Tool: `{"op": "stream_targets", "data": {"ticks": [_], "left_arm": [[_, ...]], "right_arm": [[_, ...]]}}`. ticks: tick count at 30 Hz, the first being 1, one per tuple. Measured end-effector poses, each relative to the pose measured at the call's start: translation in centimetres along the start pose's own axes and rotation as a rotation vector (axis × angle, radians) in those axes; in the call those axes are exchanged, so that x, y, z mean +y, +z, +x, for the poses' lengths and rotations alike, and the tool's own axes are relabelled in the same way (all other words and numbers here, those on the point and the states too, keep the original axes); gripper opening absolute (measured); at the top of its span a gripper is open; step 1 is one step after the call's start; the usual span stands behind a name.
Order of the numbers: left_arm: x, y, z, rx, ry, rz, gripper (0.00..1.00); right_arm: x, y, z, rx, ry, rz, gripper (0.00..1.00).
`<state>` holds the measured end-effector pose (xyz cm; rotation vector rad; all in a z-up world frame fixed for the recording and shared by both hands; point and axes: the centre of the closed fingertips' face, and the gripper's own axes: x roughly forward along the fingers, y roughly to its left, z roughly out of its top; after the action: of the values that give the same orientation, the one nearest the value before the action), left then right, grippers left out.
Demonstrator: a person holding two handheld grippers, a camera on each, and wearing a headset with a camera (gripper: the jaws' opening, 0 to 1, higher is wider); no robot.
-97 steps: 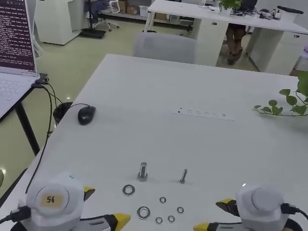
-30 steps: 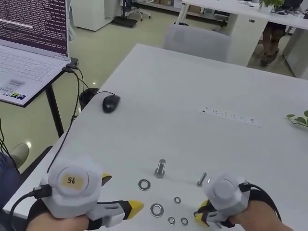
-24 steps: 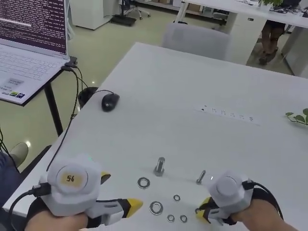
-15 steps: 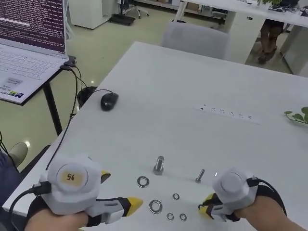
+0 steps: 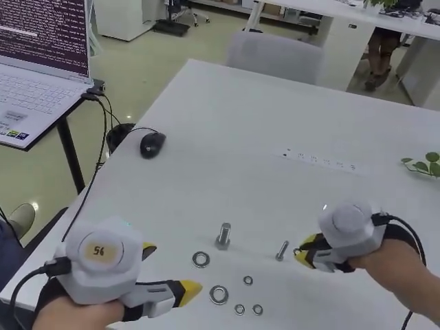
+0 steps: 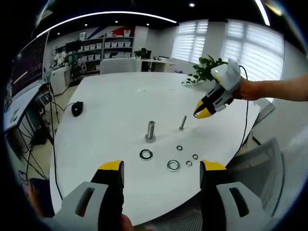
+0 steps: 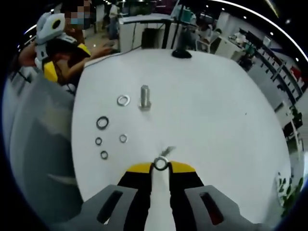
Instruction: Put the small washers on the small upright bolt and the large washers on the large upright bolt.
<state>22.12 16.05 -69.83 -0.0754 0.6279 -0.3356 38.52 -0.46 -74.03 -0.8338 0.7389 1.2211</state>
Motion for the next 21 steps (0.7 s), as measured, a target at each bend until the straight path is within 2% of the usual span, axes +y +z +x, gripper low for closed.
{"op": "stream_targets", "data": {"ticks": [6,11,21], "left_arm": [[0.0,0.3,0.0,-0.002,0.000,0.003,0.63],[0.3,0.4,-0.2,-0.004,0.007,0.001,0.63],[0.4,0.2,-0.3,0.002,0.013,-0.004,0.63]], "right_arm": [[-0.9,1.1,1.3,-0.001,0.021,0.008,0.13],[-0.7,0.9,2.2,0.022,0.033,-0.001,0.13],[-0.9,0.5,2.6,0.040,0.042,0.012,0.13]]}}
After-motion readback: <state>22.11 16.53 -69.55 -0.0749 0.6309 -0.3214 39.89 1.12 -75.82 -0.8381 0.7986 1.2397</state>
